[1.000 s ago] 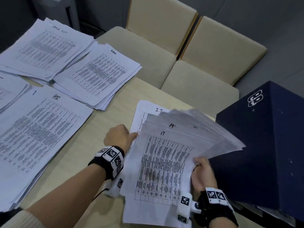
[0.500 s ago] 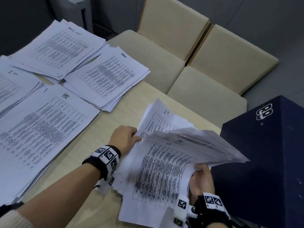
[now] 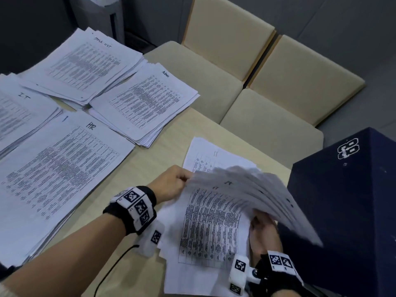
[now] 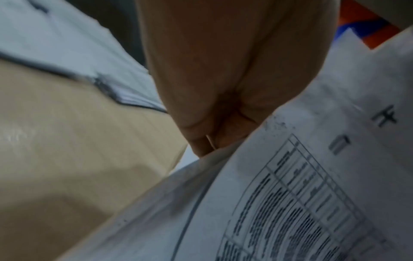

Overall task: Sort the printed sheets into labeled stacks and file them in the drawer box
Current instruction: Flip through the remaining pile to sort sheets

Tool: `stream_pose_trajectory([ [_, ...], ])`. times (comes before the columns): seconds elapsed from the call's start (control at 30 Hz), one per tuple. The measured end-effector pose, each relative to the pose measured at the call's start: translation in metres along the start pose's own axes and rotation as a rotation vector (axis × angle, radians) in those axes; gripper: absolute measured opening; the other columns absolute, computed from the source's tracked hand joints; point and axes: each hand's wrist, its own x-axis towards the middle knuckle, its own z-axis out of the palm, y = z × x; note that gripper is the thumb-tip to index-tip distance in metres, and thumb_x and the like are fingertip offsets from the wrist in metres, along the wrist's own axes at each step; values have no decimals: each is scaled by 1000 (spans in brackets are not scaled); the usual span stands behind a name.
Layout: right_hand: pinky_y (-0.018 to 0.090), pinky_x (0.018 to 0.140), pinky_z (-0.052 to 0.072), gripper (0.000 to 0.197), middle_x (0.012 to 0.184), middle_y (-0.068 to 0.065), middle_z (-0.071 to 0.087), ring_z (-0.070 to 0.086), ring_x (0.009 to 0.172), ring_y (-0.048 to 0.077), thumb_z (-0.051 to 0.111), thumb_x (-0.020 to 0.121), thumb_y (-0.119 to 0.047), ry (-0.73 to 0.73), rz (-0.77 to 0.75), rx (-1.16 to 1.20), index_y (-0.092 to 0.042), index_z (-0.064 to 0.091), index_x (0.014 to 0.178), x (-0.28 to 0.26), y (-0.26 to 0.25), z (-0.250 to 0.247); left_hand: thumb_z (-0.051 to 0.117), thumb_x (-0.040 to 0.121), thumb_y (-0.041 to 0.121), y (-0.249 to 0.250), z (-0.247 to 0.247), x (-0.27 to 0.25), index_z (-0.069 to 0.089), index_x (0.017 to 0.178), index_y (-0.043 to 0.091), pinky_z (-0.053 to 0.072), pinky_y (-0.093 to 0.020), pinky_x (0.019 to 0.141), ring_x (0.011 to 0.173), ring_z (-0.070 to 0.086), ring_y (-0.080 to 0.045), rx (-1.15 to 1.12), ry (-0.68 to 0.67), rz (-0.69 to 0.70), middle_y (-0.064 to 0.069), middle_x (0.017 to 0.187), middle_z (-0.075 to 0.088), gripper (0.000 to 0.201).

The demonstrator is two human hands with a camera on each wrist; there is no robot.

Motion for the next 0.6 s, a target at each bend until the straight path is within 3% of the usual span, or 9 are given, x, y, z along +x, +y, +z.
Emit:
stream_pose_trajectory([
  [0.07,-5,70,35,15,68,-55,49,46,69,-32,50,101,-18,-37,-2,-63,-20,65,106,2,6,-9,44,80,-7,-3,3,5,77,105,17,55,-45,93,97,70,-30,48,101,-71,-3,103,76,48],
  [0.1,-2,78,35,19,72,-46,57,50,74,-27,54,99,-34,-25,-38,-33,-21,67,104,5,8,-12,51,86,-1,-5,4,8,75,108,17,54,-37,91,99,69,-27,174,241,-123,-3,105,75,37],
  [0.13,5,88,36,21,74,-28,65,55,79,-16,56,96,-42,22,-103,-50,-24,67,94,9,12,-15,59,90,11,-8,3,9,71,108,15,53,-34,87,98,67,-26,335,383,-188,-3,105,73,22],
  [0.17,16,95,38,18,73,-13,64,56,80,-3,56,97,-31,20,-134,-13,-24,66,82,8,12,-16,65,91,25,-11,2,10,68,105,13,52,-34,83,95,65,-26,459,452,-270,-4,102,71,19],
  [0.23,28,88,39,26,75,1,55,53,77,14,52,91,1,6,-174,45,-17,60,73,4,10,-16,67,89,40,-17,5,11,65,90,9,54,-35,74,84,65,-29,582,408,-408,-7,89,69,31],
  [0.3,26,82,40,24,78,3,54,52,78,17,51,87,9,-12,-168,-61,-13,54,78,-9,7,-7,62,92,36,-19,9,12,61,80,7,53,-34,69,80,64,-32,646,347,-387,-11,86,69,31],
  [0.47,31,100,41,8,95,8,64,58,100,23,61,84,0,27,-165,-88,-7,62,87,-9,8,-11,46,98,29,-17,8,11,55,88,11,45,-34,68,84,60,-31,789,272,-224,-11,92,64,23],
  [0.53,37,108,38,11,106,8,67,59,109,25,67,79,-7,31,-141,-69,-14,72,86,-7,12,-15,54,95,32,-19,5,12,52,85,12,44,-33,67,80,59,-28,678,226,-223,-9,88,64,22],
  [0.6,38,112,36,17,114,8,66,58,114,24,62,83,-4,15,-101,10,-15,71,92,-5,11,-18,68,88,35,-21,2,13,52,81,16,44,-32,67,77,57,-24,594,215,-239,-5,83,63,25],
])
